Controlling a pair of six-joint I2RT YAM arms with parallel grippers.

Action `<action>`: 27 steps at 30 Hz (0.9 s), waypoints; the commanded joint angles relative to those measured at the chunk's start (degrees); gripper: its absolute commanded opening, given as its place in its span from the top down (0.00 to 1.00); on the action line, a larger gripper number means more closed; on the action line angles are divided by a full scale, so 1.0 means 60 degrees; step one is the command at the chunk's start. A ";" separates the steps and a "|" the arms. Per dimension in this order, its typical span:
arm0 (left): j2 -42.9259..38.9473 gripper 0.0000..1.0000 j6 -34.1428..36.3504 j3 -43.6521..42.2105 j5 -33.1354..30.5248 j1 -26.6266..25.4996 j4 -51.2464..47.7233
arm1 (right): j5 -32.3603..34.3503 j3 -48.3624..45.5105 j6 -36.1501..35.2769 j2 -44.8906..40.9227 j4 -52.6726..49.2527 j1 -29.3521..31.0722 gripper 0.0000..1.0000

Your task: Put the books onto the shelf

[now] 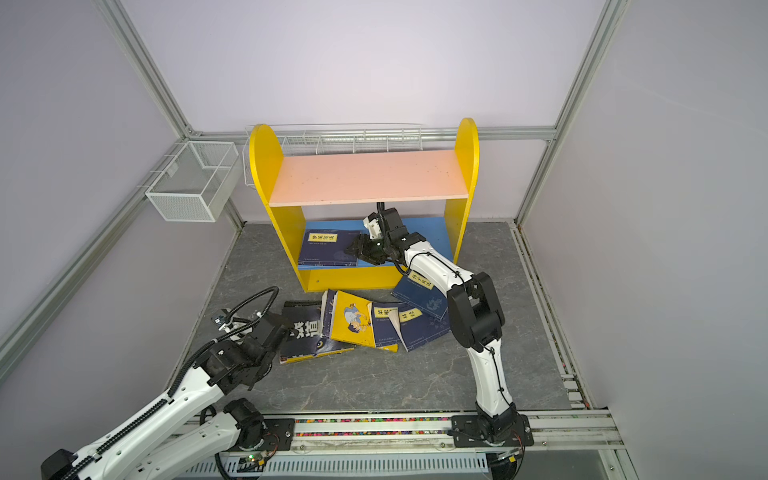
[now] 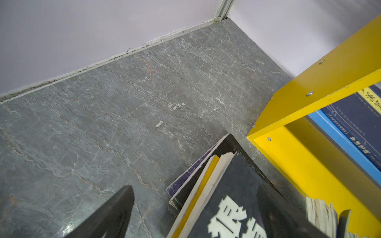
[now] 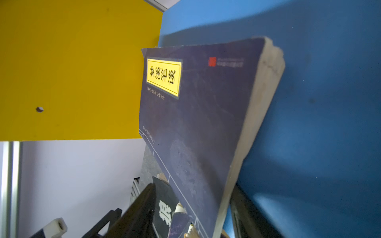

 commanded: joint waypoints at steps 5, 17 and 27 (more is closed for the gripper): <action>0.0301 0.05 0.1212 0.0379 0.0221 0.0039 0.0869 | 0.2877 -0.1532 -0.1295 -0.1621 -0.0741 0.0060 0.34; 0.2407 0.04 0.5394 0.1149 0.1314 -0.1335 0.4906 | 0.4052 -0.9132 0.2341 -0.7483 -0.0072 -0.1168 0.34; 0.6271 0.04 0.8666 0.3872 0.5222 -0.2415 0.7101 | 0.2524 -1.1061 0.2830 -0.8103 0.0070 -0.3860 0.37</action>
